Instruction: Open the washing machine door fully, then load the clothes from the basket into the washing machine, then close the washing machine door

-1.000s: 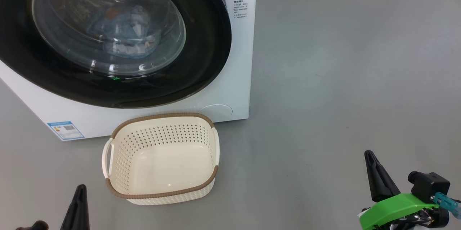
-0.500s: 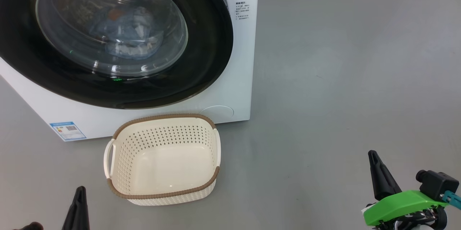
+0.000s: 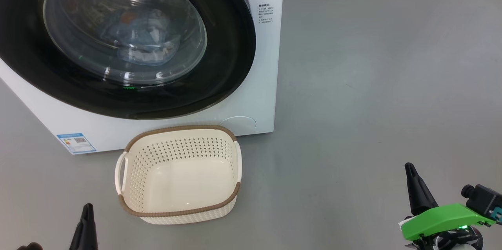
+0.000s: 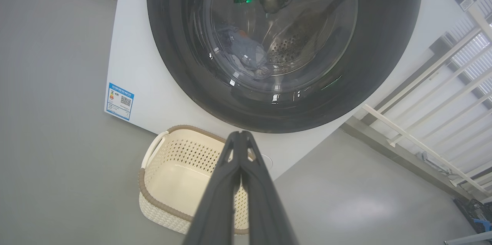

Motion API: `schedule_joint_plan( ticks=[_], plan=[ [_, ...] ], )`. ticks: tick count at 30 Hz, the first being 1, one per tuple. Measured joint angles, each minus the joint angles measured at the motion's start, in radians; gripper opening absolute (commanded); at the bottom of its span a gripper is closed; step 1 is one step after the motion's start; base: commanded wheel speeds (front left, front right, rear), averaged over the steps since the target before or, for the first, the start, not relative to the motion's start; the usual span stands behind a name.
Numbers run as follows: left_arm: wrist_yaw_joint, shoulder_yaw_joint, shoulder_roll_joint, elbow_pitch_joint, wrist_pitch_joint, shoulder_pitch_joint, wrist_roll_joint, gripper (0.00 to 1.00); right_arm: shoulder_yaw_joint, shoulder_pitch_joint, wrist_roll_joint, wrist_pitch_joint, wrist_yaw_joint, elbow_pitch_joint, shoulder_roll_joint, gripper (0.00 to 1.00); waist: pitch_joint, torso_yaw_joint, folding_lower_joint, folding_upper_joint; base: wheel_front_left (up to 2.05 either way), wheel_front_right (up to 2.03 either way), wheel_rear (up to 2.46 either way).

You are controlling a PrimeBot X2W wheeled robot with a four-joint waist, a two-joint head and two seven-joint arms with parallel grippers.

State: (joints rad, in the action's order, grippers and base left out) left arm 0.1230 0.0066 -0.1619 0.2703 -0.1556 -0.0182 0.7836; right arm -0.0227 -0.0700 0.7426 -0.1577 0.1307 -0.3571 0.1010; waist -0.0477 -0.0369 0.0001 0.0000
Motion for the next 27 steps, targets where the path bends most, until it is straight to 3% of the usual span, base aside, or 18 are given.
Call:
schedule_joint_plan(
  ticks=[27],
  plan=[
    [-0.005,0.023,0.033,-0.006,0.078,0.02,0.235,0.0,0.04,-0.002,0.245,0.075,0.0,0.02,-0.011,0.0,0.014,0.01,0.0,0.0,0.0,0.0,0.0]
  ],
)
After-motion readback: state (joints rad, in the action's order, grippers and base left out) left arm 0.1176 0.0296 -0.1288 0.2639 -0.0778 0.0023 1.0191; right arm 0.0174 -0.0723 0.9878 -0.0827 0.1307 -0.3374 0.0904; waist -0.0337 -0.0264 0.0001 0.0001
